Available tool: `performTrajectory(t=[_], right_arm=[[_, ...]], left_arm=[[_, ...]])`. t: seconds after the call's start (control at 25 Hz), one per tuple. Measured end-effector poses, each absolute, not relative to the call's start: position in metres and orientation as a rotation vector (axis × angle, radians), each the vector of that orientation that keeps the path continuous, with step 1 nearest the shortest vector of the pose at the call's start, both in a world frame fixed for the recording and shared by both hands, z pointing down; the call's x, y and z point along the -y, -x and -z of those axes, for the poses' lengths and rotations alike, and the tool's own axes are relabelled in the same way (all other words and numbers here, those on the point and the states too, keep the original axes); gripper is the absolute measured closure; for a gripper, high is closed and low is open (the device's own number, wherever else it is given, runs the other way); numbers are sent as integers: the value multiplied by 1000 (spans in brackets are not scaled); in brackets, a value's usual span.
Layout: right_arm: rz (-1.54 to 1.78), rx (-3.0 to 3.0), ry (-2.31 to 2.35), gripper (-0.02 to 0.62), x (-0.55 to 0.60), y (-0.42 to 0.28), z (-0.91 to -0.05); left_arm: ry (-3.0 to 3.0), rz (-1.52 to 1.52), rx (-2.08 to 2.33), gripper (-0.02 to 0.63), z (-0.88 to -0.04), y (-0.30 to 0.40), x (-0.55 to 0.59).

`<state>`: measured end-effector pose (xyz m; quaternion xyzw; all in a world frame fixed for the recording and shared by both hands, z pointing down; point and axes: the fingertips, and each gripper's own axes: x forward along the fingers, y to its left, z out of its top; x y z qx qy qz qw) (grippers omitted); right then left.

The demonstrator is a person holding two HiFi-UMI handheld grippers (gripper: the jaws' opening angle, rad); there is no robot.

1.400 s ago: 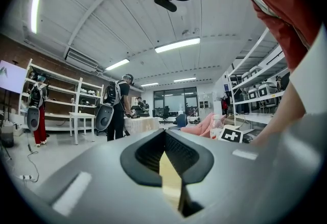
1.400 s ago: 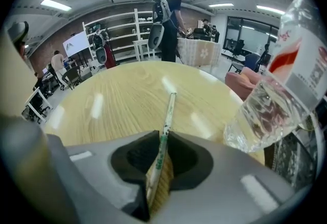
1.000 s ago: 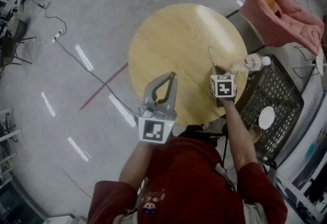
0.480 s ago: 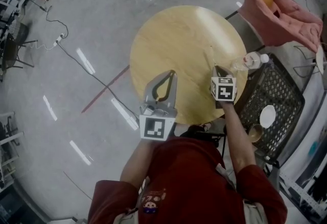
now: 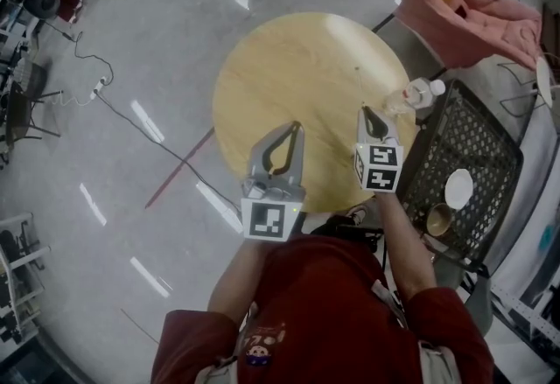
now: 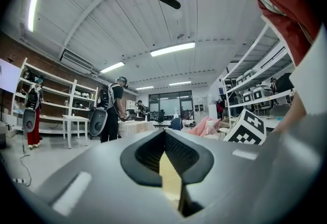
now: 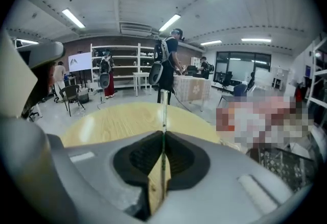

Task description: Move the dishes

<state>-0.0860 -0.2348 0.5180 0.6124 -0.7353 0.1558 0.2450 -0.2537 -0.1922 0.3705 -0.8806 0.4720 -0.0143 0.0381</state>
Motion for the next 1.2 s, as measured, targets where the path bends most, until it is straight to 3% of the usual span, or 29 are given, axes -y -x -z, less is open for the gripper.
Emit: performTrajectory(t=[0.52, 1.2], right_arm=[[-157, 2117, -1951, 575, 193, 64, -427], [-157, 1896, -2179, 575, 121, -34, -406]], left_arm=[[2785, -54, -1385, 600, -356, 202, 188], [2938, -59, -1044, 600, -346, 85, 157]])
